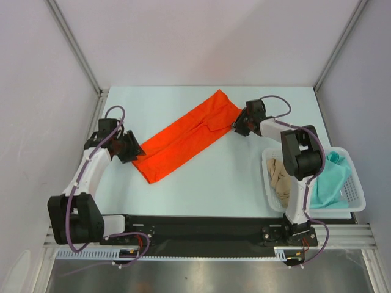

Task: Fold and stack the t-shirts
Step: Fold the tshirt

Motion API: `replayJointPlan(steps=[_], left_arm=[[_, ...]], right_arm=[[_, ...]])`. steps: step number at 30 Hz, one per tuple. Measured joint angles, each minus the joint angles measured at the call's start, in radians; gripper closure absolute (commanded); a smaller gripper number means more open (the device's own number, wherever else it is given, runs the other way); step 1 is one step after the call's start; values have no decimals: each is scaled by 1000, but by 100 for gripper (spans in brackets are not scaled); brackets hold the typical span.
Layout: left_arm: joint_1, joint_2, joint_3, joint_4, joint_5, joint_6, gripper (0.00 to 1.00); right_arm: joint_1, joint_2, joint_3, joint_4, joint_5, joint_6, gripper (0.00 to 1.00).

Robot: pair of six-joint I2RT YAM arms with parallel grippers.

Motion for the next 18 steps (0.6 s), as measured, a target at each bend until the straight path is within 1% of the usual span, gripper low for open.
replayJointPlan(steps=[2, 5, 6, 9, 12, 13, 14, 15, 17, 18], left_arm=[[-1, -42, -39, 0, 10, 0, 52], [-1, -83, -72, 0, 18, -1, 52], [-1, -89, -77, 1, 24, -1, 53], [-1, -90, -80, 1, 36, 0, 53], [-1, -86, -79, 0, 40, 2, 54], [-1, -78, -73, -4, 40, 3, 55], [-1, -66, -63, -7, 39, 3, 57], [-1, -56, -55, -7, 38, 3, 59], [-1, -31, -27, -12, 29, 6, 62], [-1, -24, -19, -12, 24, 8, 62]], right_arm=[[-4, 31, -4, 50, 1, 20, 60], [-14, 59, -4, 110, 1, 40, 55], [-19, 68, 0, 120, 1, 48, 53], [-31, 100, 32, 151, 3, 72, 51], [-43, 138, 81, 162, 8, 90, 52], [-47, 154, 103, 162, 9, 93, 55], [-50, 169, 122, 163, 10, 96, 60], [-55, 190, 148, 161, 10, 97, 77], [-65, 241, 215, 153, 10, 95, 83], [-70, 267, 247, 151, 8, 100, 85]])
